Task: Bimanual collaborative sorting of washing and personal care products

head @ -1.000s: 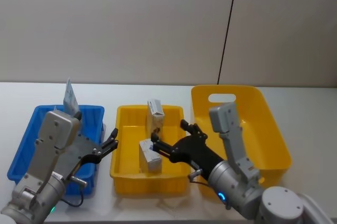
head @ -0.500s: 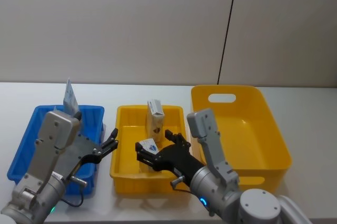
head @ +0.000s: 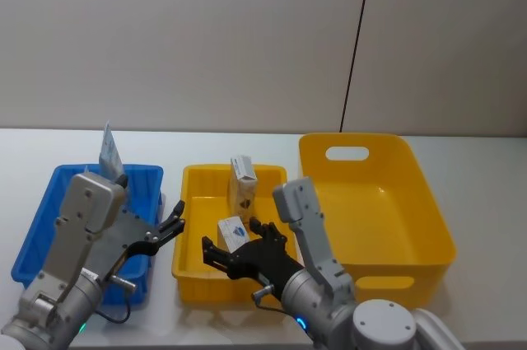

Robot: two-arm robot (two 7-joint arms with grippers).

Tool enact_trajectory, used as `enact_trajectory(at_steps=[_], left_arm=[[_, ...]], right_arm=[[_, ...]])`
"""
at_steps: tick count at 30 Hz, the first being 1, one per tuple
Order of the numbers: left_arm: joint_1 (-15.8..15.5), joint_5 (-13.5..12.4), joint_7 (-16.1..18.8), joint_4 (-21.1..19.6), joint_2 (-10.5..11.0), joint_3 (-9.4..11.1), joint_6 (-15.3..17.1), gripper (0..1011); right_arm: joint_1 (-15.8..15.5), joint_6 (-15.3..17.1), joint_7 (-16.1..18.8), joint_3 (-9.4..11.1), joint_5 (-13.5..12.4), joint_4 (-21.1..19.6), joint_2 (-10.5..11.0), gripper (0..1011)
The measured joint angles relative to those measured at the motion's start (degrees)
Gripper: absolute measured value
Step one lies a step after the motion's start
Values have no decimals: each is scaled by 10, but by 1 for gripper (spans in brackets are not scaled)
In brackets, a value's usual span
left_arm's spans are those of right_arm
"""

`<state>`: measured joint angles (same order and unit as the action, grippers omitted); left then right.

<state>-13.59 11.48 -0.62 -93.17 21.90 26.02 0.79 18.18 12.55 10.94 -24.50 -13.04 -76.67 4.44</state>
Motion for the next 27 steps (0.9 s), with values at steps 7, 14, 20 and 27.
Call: enact_trajectory(at_steps=[7,14,20,27], left_arm=[[0,0,0,0,0,0,0,1001],[0,0,0,0,0,0,0,1001],[0,0,0,0,0,0,0,1001],[0,0,0,0,0,0,0,1001]], right_arm=[[-2,17,-14,0,7,2,-8,1002],[-1,27,-24,2,14,11,-14,1002],[4,29,-29,5,19,22,-19,962],[18,23,-32,9,27,48,-24,788]])
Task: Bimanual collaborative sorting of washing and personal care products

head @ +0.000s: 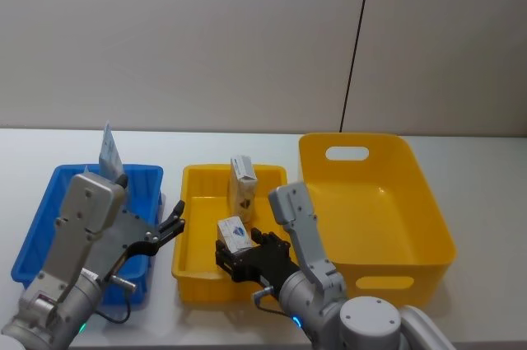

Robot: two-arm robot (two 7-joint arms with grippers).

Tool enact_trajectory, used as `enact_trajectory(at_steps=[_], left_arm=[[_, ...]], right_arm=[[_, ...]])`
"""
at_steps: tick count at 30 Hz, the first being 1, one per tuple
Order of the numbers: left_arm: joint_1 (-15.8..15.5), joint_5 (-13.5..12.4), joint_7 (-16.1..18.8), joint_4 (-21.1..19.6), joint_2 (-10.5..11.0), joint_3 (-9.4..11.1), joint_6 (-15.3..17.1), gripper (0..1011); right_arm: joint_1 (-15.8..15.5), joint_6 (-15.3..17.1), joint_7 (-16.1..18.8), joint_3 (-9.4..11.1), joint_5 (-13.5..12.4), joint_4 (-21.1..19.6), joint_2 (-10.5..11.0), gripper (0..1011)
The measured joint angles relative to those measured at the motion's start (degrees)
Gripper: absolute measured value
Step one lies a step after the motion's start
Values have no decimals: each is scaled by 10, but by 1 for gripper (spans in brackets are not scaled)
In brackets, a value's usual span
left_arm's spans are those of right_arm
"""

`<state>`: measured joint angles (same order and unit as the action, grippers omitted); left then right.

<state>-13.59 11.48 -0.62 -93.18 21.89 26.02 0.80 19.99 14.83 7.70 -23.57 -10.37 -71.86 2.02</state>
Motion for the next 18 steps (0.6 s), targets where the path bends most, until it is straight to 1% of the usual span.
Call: enact_trajectory(at_steps=[1,2,3,4,6,8,9,11,12,13,18], left_arm=[[0,0,0,0,0,0,0,1001],[0,0,0,0,0,0,0,1001],[0,0,0,0,0,0,0,1001],[0,0,0,0,0,0,0,1001],[0,0,0,0,0,0,0,1001],[0,0,0,0,0,0,0,1001],[0,0,0,0,0,0,0,1001],[0,0,0,0,0,0,0,1001],[0,0,0,0,0,0,0,1001],[0,0,0,0,0,0,0,1001],[0,0,0,0,0,0,0,1001]], right_arm=[[3,-2,0,1,2,4,-1,729],[3,-2,0,1,2,4,-1,705],[6,-3,-1,2,3,10,-2,648],[7,-4,-1,2,3,12,-2,638],[11,-6,-1,3,5,18,-3,552],[14,-9,-1,4,6,24,-4,494],[14,-9,-1,4,6,24,-4,494],[17,-13,0,5,7,28,-5,415],[17,-14,1,6,7,29,-5,394],[18,-17,3,6,8,30,-5,345],[20,-28,10,8,9,31,-5,318]])
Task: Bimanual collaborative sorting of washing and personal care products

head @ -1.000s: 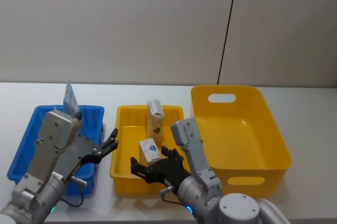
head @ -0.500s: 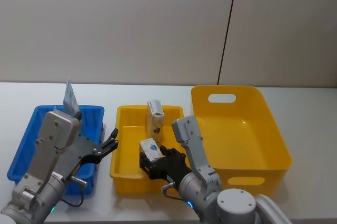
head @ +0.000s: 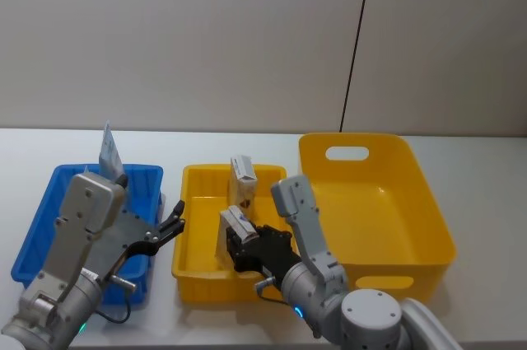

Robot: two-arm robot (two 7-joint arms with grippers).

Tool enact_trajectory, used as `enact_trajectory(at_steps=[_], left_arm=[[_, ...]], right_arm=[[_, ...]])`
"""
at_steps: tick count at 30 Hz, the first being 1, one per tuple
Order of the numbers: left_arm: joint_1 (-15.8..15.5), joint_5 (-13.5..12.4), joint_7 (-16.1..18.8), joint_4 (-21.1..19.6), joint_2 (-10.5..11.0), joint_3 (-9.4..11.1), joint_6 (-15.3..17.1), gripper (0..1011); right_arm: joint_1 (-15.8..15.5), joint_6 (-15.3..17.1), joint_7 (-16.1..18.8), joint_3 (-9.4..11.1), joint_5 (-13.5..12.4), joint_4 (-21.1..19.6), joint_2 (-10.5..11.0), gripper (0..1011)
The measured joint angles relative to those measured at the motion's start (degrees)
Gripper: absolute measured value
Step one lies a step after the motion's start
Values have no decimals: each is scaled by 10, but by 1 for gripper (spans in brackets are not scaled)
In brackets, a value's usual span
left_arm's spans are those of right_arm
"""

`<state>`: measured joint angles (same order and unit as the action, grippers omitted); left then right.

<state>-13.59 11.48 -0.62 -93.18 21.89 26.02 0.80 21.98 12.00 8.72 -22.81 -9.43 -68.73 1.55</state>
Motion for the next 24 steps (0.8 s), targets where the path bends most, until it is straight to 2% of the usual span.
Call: enact_trajectory(at_steps=[6,12,18,24], left_arm=[[0,0,0,0,0,0,0,1001],[0,0,0,0,0,0,0,1001],[0,0,0,0,0,0,0,1001],[0,0,0,0,0,0,0,1001]], right_arm=[[-2,-17,7,1,3,-14,3,317],[-9,-33,11,3,9,-45,8,317],[-18,-41,9,9,19,-92,17,317],[-33,-37,-9,20,33,-144,27,317]])
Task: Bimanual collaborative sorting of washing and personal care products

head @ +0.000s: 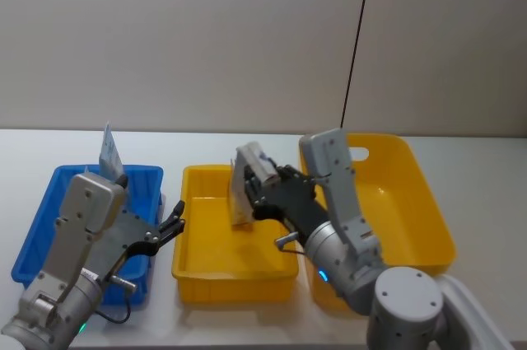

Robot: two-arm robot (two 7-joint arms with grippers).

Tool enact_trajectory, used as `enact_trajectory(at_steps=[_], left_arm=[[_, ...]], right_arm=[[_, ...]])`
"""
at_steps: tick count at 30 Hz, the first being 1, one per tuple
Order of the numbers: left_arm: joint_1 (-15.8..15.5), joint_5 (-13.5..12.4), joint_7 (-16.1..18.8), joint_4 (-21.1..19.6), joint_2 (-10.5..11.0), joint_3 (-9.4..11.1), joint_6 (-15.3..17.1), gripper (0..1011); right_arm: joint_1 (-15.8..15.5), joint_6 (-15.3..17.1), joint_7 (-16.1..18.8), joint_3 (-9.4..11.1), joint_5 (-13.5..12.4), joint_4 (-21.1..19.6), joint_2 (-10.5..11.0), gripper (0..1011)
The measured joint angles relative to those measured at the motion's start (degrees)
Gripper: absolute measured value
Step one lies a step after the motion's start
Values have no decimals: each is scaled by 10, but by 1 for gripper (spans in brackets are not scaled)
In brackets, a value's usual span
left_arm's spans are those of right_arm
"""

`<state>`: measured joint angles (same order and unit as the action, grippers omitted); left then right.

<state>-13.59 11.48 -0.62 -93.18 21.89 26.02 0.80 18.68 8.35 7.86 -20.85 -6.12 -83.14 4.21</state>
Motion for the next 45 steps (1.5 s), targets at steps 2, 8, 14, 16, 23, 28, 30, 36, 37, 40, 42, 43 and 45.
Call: enact_trajectory(at_steps=[2,8,14,16,23,28,30,36,37,40,42,43,45], left_arm=[[0,0,0,0,0,0,0,1001],[0,0,0,0,0,0,0,1001],[0,0,0,0,0,0,0,1001],[0,0,0,0,0,0,0,1001],[0,0,0,0,0,0,0,1001],[0,0,0,0,0,0,0,1001],[0,0,0,0,0,0,0,1001],[0,0,0,0,0,0,0,1001],[0,0,0,0,0,0,0,1001],[0,0,0,0,0,0,0,1001],[0,0,0,0,0,0,0,1001],[0,0,0,0,0,0,0,1001],[0,0,0,0,0,0,0,1001]], right_arm=[[-4,3,-5,3,3,-12,2,317],[-26,24,-32,23,18,-64,13,317],[-47,50,-58,45,29,-104,20,317],[-52,57,-64,51,32,-112,21,317],[-80,90,-92,81,40,-153,27,317],[-99,113,-107,100,43,-175,28,317],[-107,123,-113,110,43,-183,28,306],[-124,138,-117,129,40,-196,29,300],[-126,139,-117,132,39,-197,29,338],[-131,141,-116,138,36,-200,30,424],[-135,141,-114,142,34,-202,31,525],[-136,141,-113,143,33,-202,31,525],[-139,141,-110,147,32,-203,32,614]])
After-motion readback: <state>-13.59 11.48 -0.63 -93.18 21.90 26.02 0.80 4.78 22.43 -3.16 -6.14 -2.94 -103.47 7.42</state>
